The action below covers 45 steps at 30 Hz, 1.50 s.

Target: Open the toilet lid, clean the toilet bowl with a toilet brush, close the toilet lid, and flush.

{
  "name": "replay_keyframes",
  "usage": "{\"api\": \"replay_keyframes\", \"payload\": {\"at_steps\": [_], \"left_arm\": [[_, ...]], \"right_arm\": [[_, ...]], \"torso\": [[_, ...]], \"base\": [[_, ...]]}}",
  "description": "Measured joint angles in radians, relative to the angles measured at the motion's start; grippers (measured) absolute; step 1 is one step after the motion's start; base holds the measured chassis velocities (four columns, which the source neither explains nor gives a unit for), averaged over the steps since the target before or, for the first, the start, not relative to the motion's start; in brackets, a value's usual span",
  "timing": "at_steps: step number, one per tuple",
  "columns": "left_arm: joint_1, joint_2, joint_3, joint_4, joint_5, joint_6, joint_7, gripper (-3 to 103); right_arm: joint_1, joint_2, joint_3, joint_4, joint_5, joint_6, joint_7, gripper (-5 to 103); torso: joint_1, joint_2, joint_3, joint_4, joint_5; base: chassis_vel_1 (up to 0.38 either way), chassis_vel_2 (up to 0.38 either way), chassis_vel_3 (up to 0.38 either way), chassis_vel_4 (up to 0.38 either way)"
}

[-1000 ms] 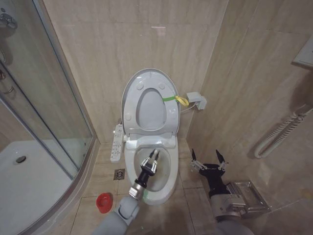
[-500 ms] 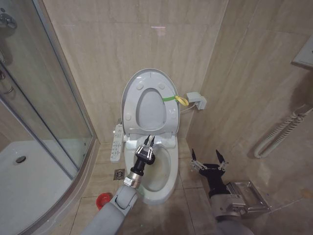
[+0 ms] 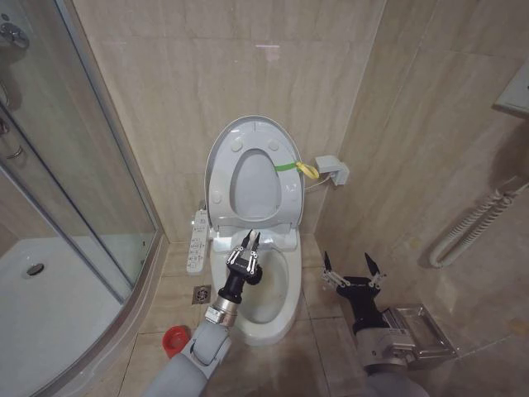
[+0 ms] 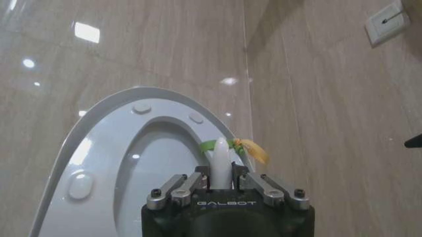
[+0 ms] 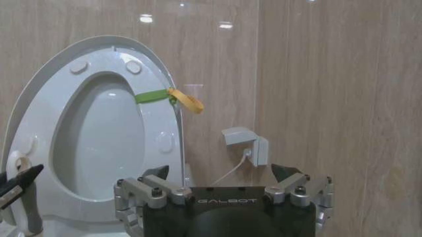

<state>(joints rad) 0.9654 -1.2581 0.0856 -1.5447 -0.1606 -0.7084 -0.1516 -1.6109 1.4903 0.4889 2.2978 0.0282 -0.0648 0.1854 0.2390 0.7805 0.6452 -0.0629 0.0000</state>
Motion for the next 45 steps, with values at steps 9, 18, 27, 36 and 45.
{"api": "replay_keyframes", "payload": {"at_steps": [9, 18, 27, 36, 45], "left_arm": [[0.025, 0.001, -0.007, -0.011, 0.006, 0.000, 0.003, 22], [0.039, 0.001, -0.013, -0.018, 0.012, 0.000, 0.005, 22], [0.046, 0.001, -0.017, -0.021, 0.016, -0.001, 0.006, 22], [0.048, 0.003, -0.018, -0.023, 0.016, -0.002, 0.007, 22], [0.039, -0.002, -0.016, -0.006, 0.016, -0.004, 0.010, 22]], "right_arm": [[0.000, 0.000, 0.000, 0.000, 0.000, 0.000, 0.000, 100], [0.000, 0.000, 0.000, 0.000, 0.000, 0.000, 0.000, 100], [0.000, 0.000, 0.000, 0.000, 0.000, 0.000, 0.000, 100], [0.000, 0.000, 0.000, 0.000, 0.000, 0.000, 0.000, 100], [0.000, 0.000, 0.000, 0.000, 0.000, 0.000, 0.000, 100]], "torso": [[0.000, 0.000, 0.000, -0.0001, 0.0000], [0.000, 0.000, 0.000, 0.0000, 0.0000], [0.000, 0.000, 0.000, 0.0000, 0.0000], [0.000, 0.000, 0.000, 0.0000, 0.0000], [0.000, 0.000, 0.000, 0.0001, 0.0001]], "base": [[0.000, 0.000, 0.000, 0.000], [0.000, 0.000, 0.000, 0.000], [0.000, 0.000, 0.000, 0.000], [0.000, 0.000, 0.000, 0.000], [0.000, 0.000, 0.000, 0.000]]}}
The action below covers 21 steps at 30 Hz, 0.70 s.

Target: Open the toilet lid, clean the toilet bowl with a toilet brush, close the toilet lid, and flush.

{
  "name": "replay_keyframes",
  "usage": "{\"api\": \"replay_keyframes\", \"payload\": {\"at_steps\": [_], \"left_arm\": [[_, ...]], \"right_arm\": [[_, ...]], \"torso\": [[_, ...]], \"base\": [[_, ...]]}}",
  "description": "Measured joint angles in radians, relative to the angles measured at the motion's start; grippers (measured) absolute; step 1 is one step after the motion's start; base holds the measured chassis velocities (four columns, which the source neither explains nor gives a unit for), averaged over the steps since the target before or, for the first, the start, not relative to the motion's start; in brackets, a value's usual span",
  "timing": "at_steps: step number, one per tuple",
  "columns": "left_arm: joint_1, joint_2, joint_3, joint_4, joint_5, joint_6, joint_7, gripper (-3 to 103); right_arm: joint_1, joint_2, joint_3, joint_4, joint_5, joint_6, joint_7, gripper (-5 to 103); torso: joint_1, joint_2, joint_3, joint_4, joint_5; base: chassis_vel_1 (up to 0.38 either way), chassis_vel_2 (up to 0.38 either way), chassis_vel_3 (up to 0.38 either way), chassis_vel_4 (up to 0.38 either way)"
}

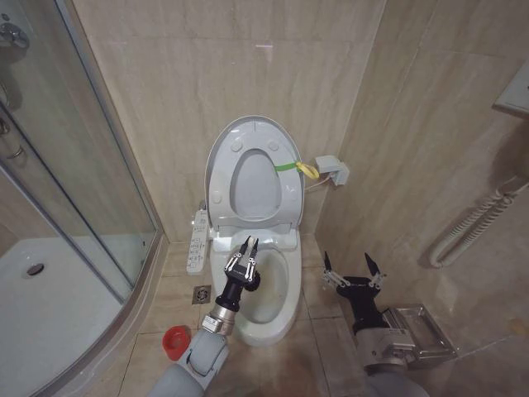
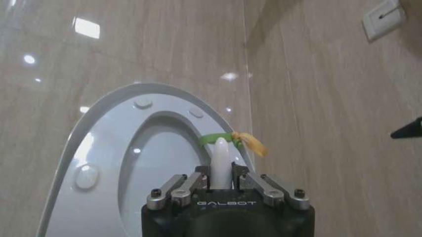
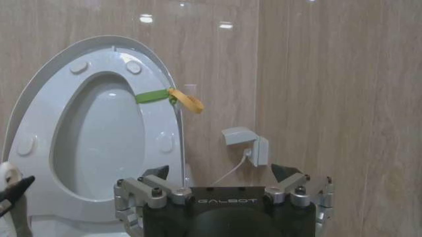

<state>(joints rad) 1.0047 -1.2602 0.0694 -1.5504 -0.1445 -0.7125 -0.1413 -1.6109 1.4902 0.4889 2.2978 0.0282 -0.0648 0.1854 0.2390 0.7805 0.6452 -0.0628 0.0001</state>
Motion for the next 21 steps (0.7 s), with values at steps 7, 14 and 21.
{"api": "replay_keyframes", "payload": {"at_steps": [7, 14, 21], "left_arm": [[-0.095, -0.067, 0.071, 0.156, 0.003, -0.030, 0.015, 22], [-0.186, -0.122, 0.136, 0.291, -0.003, -0.054, 0.028, 22], [-0.237, -0.185, 0.176, 0.347, -0.013, -0.055, 0.029, 22]], "right_arm": [[0.000, 0.000, 0.000, 0.000, 0.000, 0.000, 0.000, 100], [0.000, 0.000, 0.000, 0.000, 0.000, 0.000, 0.000, 100], [0.000, 0.000, 0.000, 0.000, 0.000, 0.000, 0.000, 100]], "torso": [[0.000, 0.000, 0.000, -0.0002, 0.0001], [0.000, 0.000, 0.000, -0.0002, 0.0002], [0.000, 0.000, 0.000, -0.0002, 0.0001]], "base": [[0.000, 0.000, 0.000, 0.000], [0.000, 0.000, 0.000, 0.000], [0.000, 0.000, 0.000, 0.000]]}}
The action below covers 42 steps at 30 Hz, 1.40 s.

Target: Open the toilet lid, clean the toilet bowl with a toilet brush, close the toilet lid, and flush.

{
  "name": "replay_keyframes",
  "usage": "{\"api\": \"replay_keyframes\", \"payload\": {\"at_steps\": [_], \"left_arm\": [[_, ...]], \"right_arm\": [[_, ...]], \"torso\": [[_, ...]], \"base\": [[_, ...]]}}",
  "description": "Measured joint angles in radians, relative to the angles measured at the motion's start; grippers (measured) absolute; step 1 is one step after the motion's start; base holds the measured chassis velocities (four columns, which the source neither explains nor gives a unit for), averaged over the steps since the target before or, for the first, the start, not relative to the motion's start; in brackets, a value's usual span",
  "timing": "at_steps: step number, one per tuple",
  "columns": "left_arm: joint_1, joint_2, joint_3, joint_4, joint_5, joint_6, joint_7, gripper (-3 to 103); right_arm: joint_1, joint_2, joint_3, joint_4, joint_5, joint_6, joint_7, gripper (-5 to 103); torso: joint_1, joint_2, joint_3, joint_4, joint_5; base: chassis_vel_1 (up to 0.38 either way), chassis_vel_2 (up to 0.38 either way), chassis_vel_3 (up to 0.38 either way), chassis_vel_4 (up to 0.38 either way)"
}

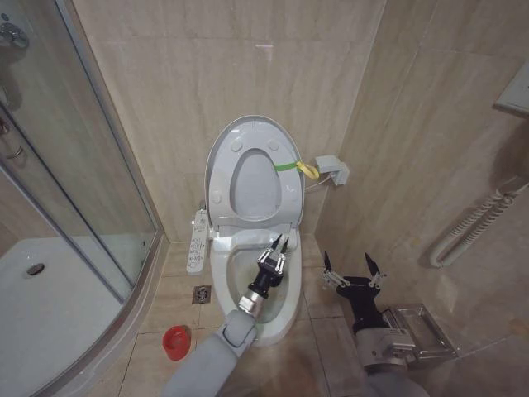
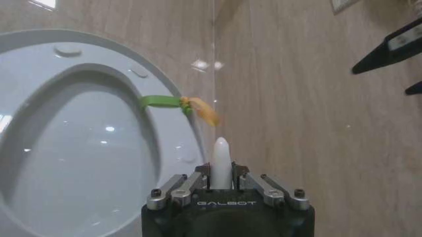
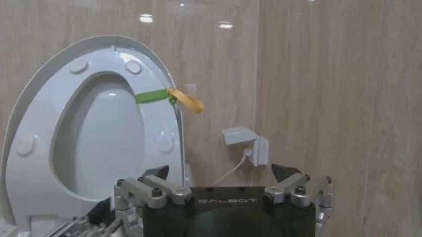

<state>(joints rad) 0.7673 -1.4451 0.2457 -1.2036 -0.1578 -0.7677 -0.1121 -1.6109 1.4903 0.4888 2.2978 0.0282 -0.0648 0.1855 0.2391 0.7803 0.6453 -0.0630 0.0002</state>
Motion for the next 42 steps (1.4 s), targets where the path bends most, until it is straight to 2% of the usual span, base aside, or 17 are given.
{"api": "replay_keyframes", "payload": {"at_steps": [15, 26, 33, 42], "left_arm": [[0.074, -0.015, 0.017, 0.030, 0.017, -0.019, 0.004, 22], [0.039, 0.039, -0.029, 0.043, 0.031, -0.020, 0.001, 22], [0.029, 0.024, -0.006, -0.013, 0.018, -0.004, -0.008, 22], [0.047, -0.008, 0.005, 0.042, 0.027, -0.020, -0.001, 22]], "right_arm": [[0.000, 0.000, 0.000, 0.000, 0.000, 0.000, 0.000, 100], [0.000, 0.000, 0.000, 0.000, 0.000, 0.000, 0.000, 100], [0.000, 0.000, 0.000, 0.000, 0.000, 0.000, 0.000, 100], [0.000, 0.000, 0.000, 0.000, 0.000, 0.000, 0.000, 100]], "torso": [[0.000, 0.000, 0.000, 0.0001, -0.0002], [0.000, 0.000, 0.000, 0.0002, -0.0002], [0.000, 0.000, 0.000, -0.0001, -0.0002], [0.000, 0.000, 0.000, 0.0000, -0.0002]], "base": [[0.000, 0.000, 0.000, 0.000], [0.000, 0.000, 0.000, 0.000], [0.000, 0.000, 0.000, 0.000], [0.000, 0.000, 0.000, 0.000]]}}
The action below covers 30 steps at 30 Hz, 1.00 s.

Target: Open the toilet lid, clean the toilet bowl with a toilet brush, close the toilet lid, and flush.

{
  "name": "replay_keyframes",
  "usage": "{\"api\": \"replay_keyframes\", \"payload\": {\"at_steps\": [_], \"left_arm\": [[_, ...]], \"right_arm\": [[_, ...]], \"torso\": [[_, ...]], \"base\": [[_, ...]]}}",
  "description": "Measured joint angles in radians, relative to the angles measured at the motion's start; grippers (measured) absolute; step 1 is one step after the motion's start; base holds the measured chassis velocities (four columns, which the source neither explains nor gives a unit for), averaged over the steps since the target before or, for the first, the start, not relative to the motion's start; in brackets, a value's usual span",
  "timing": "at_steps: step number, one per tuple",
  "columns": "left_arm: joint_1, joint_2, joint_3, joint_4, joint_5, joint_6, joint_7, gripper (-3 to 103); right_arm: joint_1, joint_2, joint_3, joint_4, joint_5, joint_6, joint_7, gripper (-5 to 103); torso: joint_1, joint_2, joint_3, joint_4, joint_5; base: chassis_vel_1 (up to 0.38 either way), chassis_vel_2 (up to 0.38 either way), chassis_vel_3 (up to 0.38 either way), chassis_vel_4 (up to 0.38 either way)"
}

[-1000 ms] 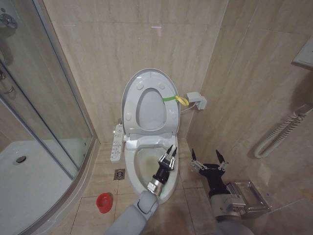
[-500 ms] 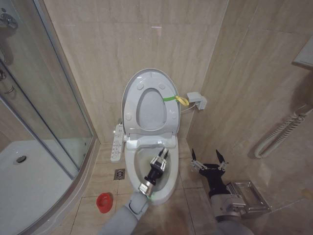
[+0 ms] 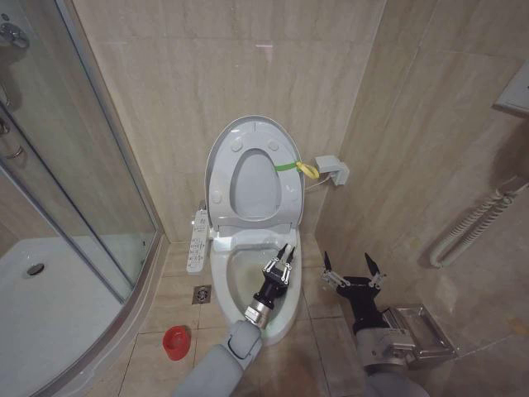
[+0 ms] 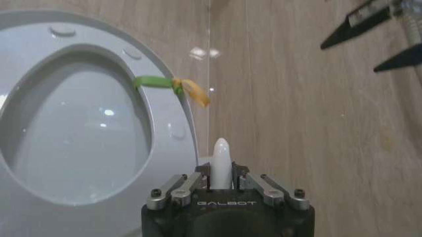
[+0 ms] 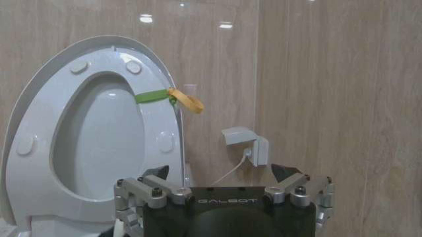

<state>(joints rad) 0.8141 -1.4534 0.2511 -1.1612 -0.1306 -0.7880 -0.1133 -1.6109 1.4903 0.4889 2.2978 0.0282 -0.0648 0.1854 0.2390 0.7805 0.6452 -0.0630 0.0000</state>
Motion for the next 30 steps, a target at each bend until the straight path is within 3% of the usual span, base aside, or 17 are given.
{"api": "replay_keyframes", "payload": {"at_steps": [9, 14, 20, 30], "left_arm": [[-0.044, 0.029, -0.009, 0.094, -0.014, -0.015, 0.004, 22], [-0.059, 0.026, -0.026, 0.059, -0.018, -0.009, -0.001, 22], [-0.027, 0.020, 0.020, -0.019, -0.030, 0.006, -0.005, 22], [-0.015, 0.014, 0.024, 0.046, -0.028, -0.026, 0.005, 22]], "right_arm": [[0.000, 0.000, 0.000, 0.000, 0.000, 0.000, 0.000, 100], [0.000, 0.000, 0.000, 0.000, 0.000, 0.000, 0.000, 100], [0.000, 0.000, 0.000, 0.000, 0.000, 0.000, 0.000, 100], [0.000, 0.000, 0.000, 0.000, 0.000, 0.000, 0.000, 100]], "torso": [[0.000, 0.000, 0.000, 0.0003, 0.0000], [0.000, 0.000, 0.000, 0.0002, 0.0000], [0.000, 0.000, 0.000, 0.0000, 0.0001], [0.000, 0.000, 0.000, 0.0000, 0.0000]], "base": [[0.000, 0.000, 0.000, 0.000], [0.000, 0.000, 0.000, 0.000], [0.000, 0.000, 0.000, 0.000], [0.000, 0.000, 0.000, 0.000]]}}
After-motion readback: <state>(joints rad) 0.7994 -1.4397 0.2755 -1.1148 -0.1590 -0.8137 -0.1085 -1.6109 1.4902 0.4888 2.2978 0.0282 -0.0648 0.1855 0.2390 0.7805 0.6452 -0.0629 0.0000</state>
